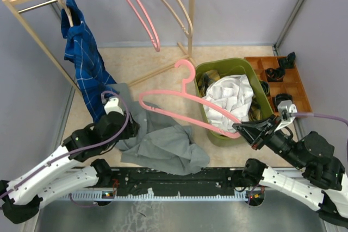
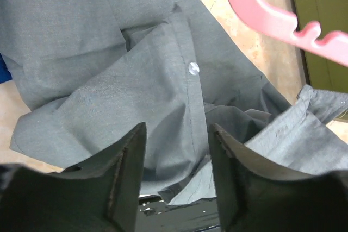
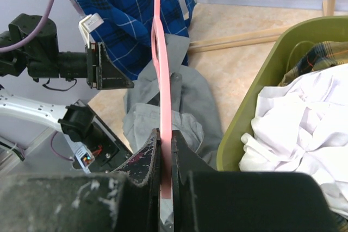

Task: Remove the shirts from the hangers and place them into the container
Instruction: Place the hanger at the clothesline.

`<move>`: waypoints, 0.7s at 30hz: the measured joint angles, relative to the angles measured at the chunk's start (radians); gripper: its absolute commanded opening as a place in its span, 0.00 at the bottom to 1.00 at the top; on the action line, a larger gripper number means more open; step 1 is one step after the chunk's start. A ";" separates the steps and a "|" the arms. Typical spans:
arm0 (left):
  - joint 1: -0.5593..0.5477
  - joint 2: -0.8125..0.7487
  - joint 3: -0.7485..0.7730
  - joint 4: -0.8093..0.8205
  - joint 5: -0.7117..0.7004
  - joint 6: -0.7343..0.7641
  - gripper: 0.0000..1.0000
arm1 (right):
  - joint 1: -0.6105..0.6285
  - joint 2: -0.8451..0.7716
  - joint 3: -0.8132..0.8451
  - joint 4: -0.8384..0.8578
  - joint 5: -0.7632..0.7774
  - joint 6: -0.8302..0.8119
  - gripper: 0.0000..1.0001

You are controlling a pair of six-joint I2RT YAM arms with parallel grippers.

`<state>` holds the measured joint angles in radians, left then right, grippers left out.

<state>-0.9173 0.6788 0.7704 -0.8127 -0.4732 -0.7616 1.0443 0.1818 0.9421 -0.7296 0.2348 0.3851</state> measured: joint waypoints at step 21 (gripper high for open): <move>0.000 -0.056 -0.023 0.055 0.003 0.165 0.99 | 0.000 0.277 -0.117 0.492 -0.066 -0.231 0.00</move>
<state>-0.9173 0.6231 0.7471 -0.7582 -0.4706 -0.5964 1.0443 0.4583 0.8246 -0.2379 0.1688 0.1543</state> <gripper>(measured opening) 0.990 0.041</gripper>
